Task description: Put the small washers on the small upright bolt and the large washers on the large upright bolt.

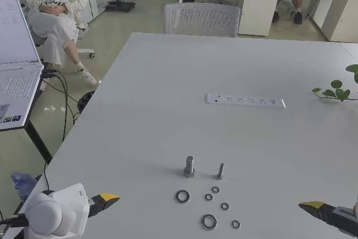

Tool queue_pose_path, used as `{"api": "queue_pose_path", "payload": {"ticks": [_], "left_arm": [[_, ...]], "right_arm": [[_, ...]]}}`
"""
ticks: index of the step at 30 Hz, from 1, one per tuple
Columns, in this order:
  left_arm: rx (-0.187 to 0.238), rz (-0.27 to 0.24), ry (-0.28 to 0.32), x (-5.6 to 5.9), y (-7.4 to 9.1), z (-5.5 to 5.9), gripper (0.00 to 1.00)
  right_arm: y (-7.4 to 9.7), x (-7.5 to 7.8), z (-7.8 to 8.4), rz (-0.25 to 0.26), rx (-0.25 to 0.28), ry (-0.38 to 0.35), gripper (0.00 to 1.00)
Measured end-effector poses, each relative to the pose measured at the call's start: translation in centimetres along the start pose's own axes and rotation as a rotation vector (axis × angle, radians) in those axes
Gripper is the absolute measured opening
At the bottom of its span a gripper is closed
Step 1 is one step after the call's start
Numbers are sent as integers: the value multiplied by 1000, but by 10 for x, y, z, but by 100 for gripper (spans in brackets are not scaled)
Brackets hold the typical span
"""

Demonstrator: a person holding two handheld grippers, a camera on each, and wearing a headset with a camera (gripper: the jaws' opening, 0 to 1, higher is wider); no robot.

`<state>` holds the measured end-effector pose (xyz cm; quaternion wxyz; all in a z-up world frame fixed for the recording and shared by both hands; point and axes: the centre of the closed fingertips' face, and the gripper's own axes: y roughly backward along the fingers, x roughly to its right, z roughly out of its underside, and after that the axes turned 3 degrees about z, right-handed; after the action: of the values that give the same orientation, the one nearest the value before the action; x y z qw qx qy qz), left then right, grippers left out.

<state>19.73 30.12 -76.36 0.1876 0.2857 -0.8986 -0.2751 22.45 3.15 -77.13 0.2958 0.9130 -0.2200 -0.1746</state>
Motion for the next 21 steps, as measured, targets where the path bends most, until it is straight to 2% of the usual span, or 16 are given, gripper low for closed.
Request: {"api": "queue_pose_path", "payload": {"ticks": [9, 13, 21], "left_arm": [[12, -9, 12, -2, -1, -1, 88], [-1, -7, 7, -3, -1, 1, 88], [-7, 1, 7, -4, -1, 2, 88]], "right_arm": [[-2, 0, 1, -4, -6, -6, 90], [-4, 0, 3, -7, -19, -4, 90], [-7, 2, -3, 2, -14, 1, 89]]}}
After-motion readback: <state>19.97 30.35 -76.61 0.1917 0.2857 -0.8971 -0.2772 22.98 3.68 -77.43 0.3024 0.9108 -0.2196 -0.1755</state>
